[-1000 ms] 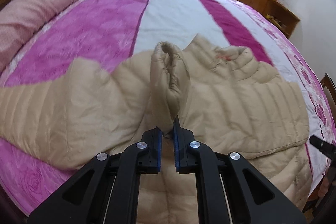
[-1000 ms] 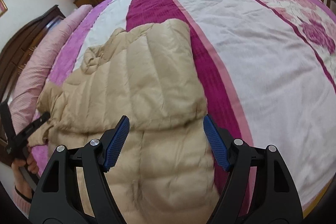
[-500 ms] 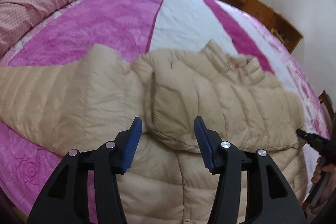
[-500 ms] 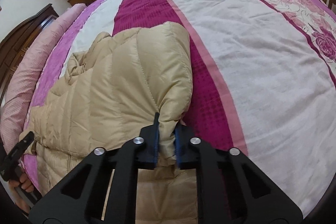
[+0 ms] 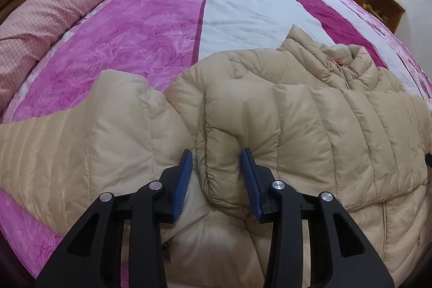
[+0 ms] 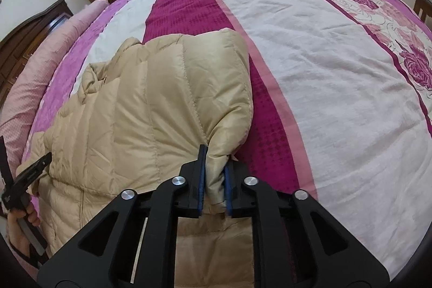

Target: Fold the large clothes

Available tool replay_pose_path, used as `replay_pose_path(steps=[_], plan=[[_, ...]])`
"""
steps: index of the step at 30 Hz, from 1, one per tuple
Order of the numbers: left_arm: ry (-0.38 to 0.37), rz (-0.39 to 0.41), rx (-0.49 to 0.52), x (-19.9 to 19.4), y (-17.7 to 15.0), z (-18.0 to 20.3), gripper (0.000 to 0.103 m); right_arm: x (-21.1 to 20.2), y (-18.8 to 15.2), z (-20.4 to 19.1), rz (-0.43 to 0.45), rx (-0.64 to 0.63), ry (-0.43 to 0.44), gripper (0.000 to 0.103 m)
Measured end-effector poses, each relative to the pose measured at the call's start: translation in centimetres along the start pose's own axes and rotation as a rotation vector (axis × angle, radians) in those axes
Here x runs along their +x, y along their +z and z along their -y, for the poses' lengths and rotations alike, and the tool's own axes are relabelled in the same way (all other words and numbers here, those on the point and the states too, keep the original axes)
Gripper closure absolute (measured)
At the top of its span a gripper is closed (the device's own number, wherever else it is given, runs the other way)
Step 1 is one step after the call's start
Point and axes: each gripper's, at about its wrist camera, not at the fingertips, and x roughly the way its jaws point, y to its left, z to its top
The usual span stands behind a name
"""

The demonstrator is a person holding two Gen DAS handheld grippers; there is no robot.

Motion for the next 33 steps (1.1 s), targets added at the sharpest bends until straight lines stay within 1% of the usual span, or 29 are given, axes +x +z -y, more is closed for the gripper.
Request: replay_pose_path(steps=[1, 2, 3, 4, 5, 8, 9, 14, 16, 18, 20, 21, 24, 28, 31, 33], plan=[[-0.006, 0.001, -0.011, -0.3, 0.0, -0.1, 0.061, -0.3, -0.1, 0.0, 0.008, 0.004, -0.003, 0.085], [-0.016, 0.004, -0.027, -0.8, -0.1, -0.5, 0.054, -0.4, -0.1, 0.0, 0.014, 0.004, -0.006, 0.081], [-0.034, 0.007, -0.04, -1.3, -0.3, -0.7, 0.049, -0.8, -0.2, -0.1, 0.02, 0.003, -0.004, 0.074], [-0.051, 0.012, -0.052, -1.8, -0.5, -1.1, 0.04, -1.1, -0.3, -0.3, 0.025, -0.003, -0.001, 0.07], [-0.061, 0.022, -0.065, -2.7, -0.8, -1.6, 0.035, -1.5, -0.5, -0.4, 0.029, -0.011, 0.001, 0.066], [-0.049, 0.056, -0.075, -5.1, -1.8, -3.2, 0.028, -3.1, -1.1, -1.3, 0.048, -0.046, -0.003, 0.056], [-0.036, 0.062, -0.083, -5.8, -2.2, -4.0, 0.027, -3.9, -1.6, -1.7, 0.056, -0.057, 0.0, 0.054], [0.055, 0.054, -0.163, -8.0, -4.2, -9.0, 0.023, -6.7, -4.0, -3.7, 0.073, -0.077, 0.021, 0.052], [0.084, 0.045, -0.197, -8.3, -4.8, -11.0, 0.022, -7.6, -5.2, -4.7, 0.071, -0.09, 0.037, 0.049], [0.128, 0.031, -0.238, -8.3, -5.6, -13.3, 0.021, -8.2, -6.2, -5.5, 0.068, -0.098, 0.049, 0.043], [0.171, 0.01, -0.279, -8.1, -6.2, -15.2, 0.021, -8.6, -7.3, -6.3, 0.065, -0.098, 0.051, 0.041], [0.181, 0.001, -0.307, -8.1, -6.5, -16.3, 0.021, -8.7, -7.8, -6.7, 0.062, -0.097, 0.048, 0.041], [0.174, -0.009, -0.375, -7.7, -7.1, -18.6, 0.021, -8.8, -9.3, -7.6, 0.05, -0.093, 0.046, 0.04], [0.188, -0.017, -0.402, -6.5, -7.1, -20.1, 0.022, -8.6, -11.0, -8.3, 0.038, -0.092, 0.037, 0.038], [0.212, -0.025, -0.417, -5.3, -6.8, -21.4, 0.021, -8.3, -12.0, -8.5, 0.016, -0.083, 0.034, 0.038], [0.21, -0.027, -0.438, -4.7, -6.4, -22.0, 0.021, -8.2, -12.6, -8.6, -0.001, -0.089, 0.021, 0.038]])
